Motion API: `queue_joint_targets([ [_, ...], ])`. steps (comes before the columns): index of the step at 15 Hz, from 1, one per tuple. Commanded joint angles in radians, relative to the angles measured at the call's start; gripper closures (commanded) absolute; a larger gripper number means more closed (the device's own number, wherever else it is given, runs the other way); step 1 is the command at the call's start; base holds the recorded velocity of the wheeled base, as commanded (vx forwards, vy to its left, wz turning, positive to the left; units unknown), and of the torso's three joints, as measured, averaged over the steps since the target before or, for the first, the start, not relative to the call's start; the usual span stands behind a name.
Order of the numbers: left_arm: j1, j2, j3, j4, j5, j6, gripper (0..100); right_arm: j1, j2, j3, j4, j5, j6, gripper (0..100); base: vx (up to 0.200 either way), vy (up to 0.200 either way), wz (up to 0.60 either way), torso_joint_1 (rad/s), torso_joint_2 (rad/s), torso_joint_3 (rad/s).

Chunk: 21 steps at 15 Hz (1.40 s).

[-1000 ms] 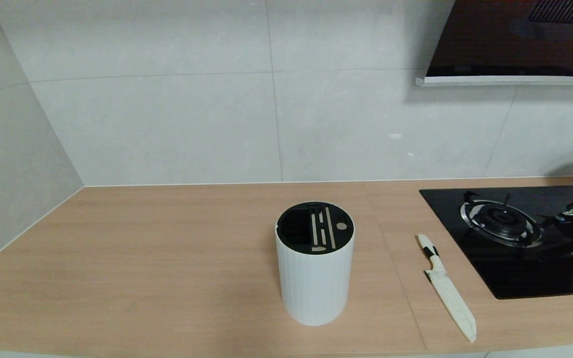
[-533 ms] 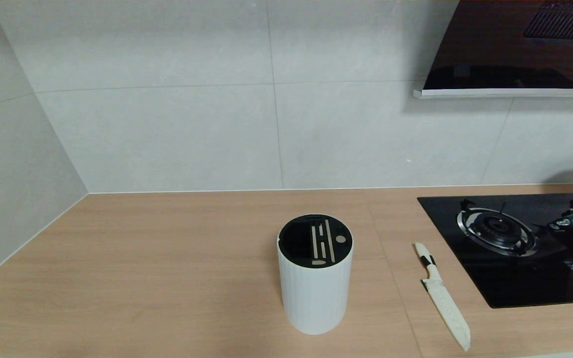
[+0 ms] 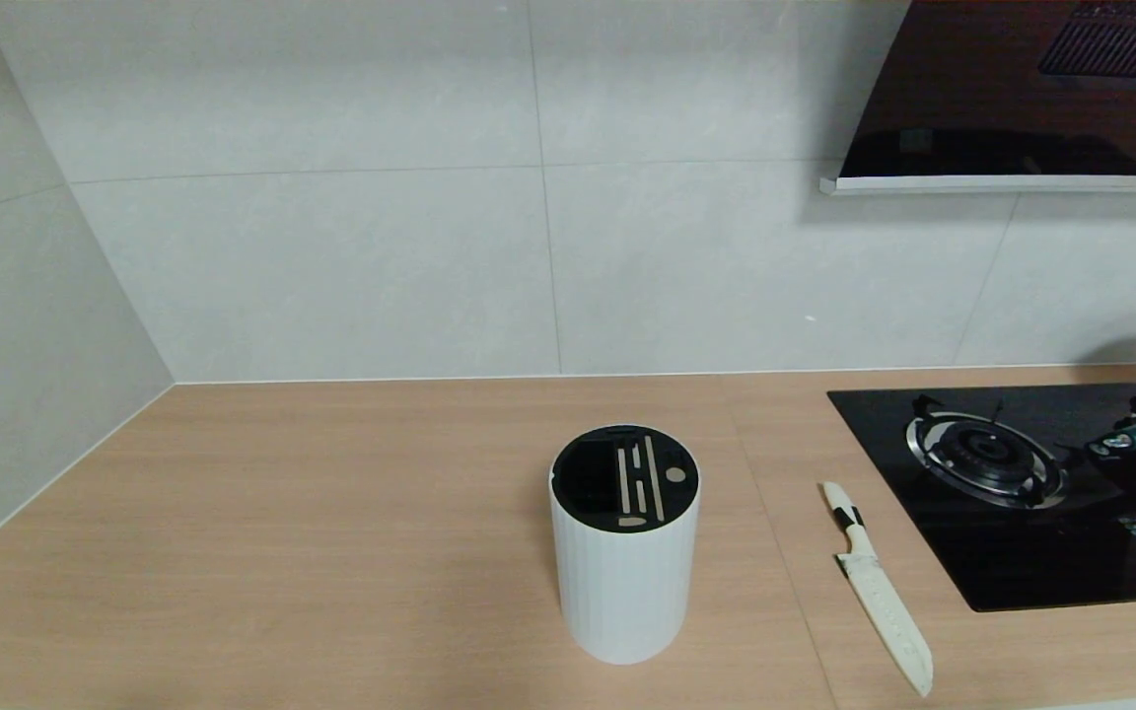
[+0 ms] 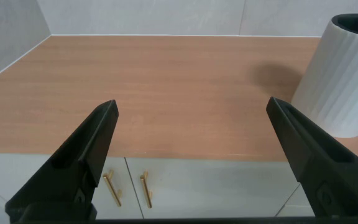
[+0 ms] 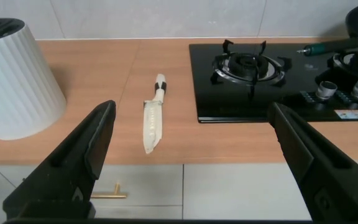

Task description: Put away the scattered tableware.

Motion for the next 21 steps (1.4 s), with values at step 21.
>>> queue_joint_targets([
  [21, 0.000, 0.001, 0.000, 0.000, 0.001, 0.000, 0, 0.146, 1.454, -0.788, -0.055, 0.143, 0.075, 0, 0.000, 0.000, 0.00, 0.000, 0.00, 0.000],
])
